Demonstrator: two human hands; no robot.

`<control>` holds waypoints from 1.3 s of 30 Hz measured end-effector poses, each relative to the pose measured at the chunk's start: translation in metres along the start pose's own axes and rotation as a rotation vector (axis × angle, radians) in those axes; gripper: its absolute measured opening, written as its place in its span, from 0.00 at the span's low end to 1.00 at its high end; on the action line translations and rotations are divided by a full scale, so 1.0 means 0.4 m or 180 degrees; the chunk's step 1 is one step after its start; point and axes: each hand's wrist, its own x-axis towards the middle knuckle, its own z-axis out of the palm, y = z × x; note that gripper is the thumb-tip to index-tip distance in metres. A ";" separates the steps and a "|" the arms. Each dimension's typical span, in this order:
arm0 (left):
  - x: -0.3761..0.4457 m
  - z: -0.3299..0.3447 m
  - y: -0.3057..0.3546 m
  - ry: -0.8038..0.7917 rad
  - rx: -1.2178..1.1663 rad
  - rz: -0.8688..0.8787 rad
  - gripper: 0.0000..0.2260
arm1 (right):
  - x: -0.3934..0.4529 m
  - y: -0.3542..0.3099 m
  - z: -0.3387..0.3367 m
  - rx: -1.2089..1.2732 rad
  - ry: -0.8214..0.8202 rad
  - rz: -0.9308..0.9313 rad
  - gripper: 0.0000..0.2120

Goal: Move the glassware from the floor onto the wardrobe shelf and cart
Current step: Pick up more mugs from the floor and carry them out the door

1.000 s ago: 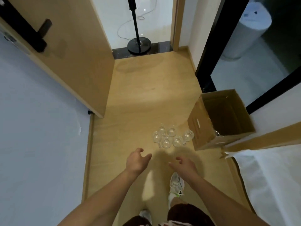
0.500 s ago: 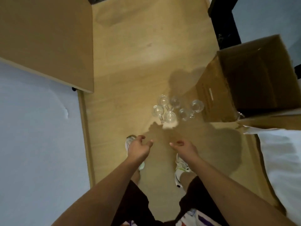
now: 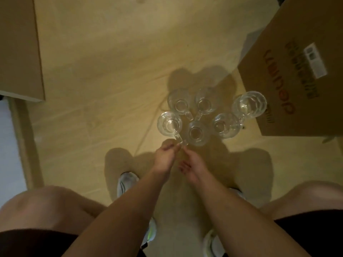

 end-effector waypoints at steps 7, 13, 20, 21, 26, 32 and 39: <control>0.178 0.081 -0.026 -0.0084 -0.1232 -0.0352 0.11 | 0.156 0.001 0.029 0.0848 -0.0103 -0.0124 0.17; 0.197 0.064 -0.027 -0.0113 -0.1206 -0.0332 0.11 | 0.142 -0.003 0.048 0.1132 0.0034 -0.0095 0.06; -0.122 -0.084 0.072 -0.0224 -0.0628 -0.0564 0.06 | -0.196 -0.102 -0.024 0.0587 0.0401 0.0426 0.12; -0.192 -0.109 0.098 -0.0235 -0.0647 -0.0568 0.06 | -0.274 -0.109 -0.020 0.0583 0.0390 0.0465 0.12; -0.577 -0.219 0.328 -0.0540 -0.0880 -0.0576 0.05 | -0.702 -0.193 0.030 0.0659 0.0321 0.0329 0.10; -0.984 -0.380 0.673 -0.0773 -0.1364 -0.0335 0.08 | -1.205 -0.375 0.166 0.0515 0.0115 -0.0268 0.11; -1.366 -0.535 1.029 -0.0565 -0.1656 0.0852 0.07 | -1.605 -0.610 0.356 -0.0039 -0.0473 -0.1394 0.15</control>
